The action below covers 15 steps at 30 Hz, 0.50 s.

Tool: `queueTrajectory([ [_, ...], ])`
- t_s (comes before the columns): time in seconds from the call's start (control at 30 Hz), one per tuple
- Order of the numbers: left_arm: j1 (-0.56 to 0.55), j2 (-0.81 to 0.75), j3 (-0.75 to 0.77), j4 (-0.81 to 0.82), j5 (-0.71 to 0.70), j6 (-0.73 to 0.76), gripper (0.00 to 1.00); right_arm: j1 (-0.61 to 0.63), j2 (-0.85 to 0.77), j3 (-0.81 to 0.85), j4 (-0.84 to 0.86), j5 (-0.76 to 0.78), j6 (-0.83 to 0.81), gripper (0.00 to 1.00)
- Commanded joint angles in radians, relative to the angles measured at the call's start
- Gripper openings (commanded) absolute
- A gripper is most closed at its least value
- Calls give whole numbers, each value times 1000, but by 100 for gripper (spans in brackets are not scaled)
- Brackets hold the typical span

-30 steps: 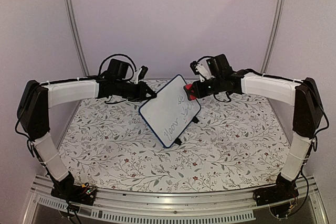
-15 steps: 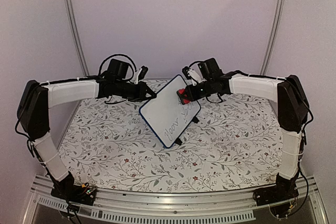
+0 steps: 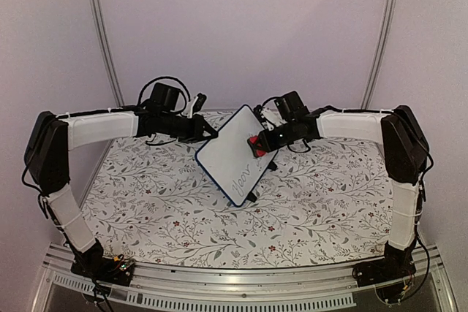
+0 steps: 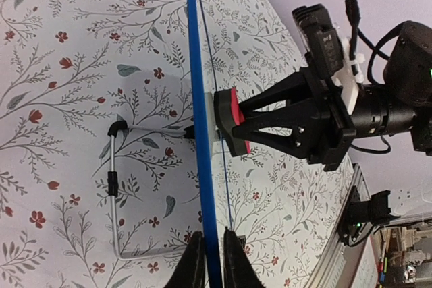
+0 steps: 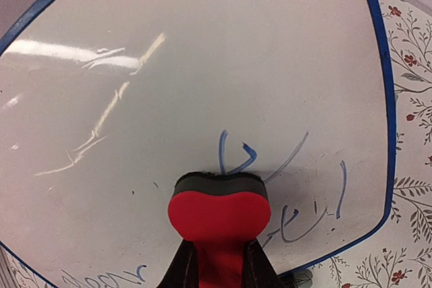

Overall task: Erase the whiteboard
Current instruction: Erase the whiteboard at the center of the board.

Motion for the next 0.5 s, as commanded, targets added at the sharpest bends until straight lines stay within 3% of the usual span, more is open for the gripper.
queueTrajectory([
  [0.0, -1, 5, 12, 17, 25, 4, 10, 19, -15, -55, 0, -7, 1, 5],
  [0.27, -1, 1, 9, 16, 22, 4, 9, 44, -50, -133, 21, -10, 8, 5],
  [0.47, -2, 3, 8, 17, 26, 5, 9, 60, -47, -76, -3, 5, 4, 5],
])
